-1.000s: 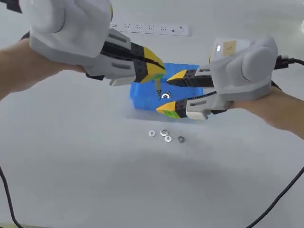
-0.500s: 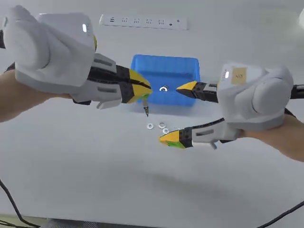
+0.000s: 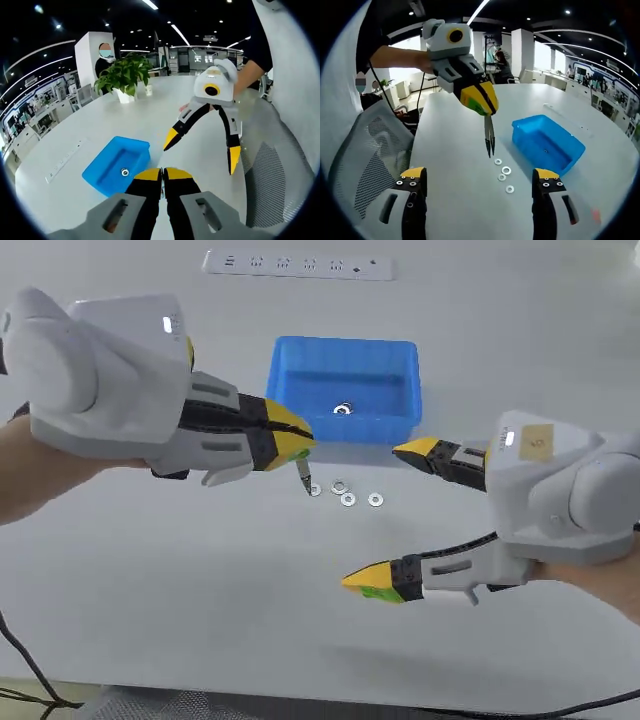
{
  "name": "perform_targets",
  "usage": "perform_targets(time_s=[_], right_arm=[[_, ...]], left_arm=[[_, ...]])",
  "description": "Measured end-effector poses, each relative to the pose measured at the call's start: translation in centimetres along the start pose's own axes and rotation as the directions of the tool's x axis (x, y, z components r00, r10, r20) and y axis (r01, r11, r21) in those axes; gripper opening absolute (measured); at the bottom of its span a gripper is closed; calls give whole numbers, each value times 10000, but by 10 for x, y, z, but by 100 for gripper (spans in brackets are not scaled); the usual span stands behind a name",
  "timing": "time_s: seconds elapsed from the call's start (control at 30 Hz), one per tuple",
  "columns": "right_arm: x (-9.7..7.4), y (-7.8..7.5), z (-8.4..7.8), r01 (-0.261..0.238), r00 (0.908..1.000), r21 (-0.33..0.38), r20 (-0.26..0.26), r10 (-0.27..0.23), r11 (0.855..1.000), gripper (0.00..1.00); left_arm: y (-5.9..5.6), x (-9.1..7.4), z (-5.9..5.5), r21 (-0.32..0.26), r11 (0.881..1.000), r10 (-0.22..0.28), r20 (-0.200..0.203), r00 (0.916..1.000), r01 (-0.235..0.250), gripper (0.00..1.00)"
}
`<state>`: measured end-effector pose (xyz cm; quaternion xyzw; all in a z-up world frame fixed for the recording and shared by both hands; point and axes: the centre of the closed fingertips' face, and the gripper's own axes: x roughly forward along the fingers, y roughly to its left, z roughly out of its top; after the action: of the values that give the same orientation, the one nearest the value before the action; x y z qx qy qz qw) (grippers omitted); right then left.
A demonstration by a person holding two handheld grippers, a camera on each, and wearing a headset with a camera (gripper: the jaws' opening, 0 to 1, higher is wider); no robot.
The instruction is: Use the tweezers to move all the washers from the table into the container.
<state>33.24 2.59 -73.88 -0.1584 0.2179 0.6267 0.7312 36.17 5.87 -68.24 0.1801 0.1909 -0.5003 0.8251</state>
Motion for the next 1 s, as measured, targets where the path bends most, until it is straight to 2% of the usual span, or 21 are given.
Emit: perform_targets(time_s=[0.23, 0.43, 0.73, 0.93, 1.0], right_arm=[[-2, 3, -6, -143, 9999, 163, -64, 144, 9998, 93], [-5, 7, -11, -278, 9995, 347, -139, 283, 9990, 99], [-10, 9, -14, -268, 9996, 692, -75, 274, 9972, 97], [-6, 14, -20, -499, 9982, 585, -306, 517, 9970, 96], [-5, 14, -25, -528, 9973, 555, -477, 555, 9971, 96]], left_arm=[[-5, 7, 0, 115, 9999, -73, 41, 10000, 73, 6], [-3, 9, -3, 107, 9999, -68, 35, 10000, 68, 6], [0, 10, -7, 149, 9999, -22, 12, 10000, 22, 6], [7, 12, -13, 43, 9999, 98, -76, 9999, -98, 6], [6, 13, -12, -24, 10000, 40, 10, 10000, -40, 6]])
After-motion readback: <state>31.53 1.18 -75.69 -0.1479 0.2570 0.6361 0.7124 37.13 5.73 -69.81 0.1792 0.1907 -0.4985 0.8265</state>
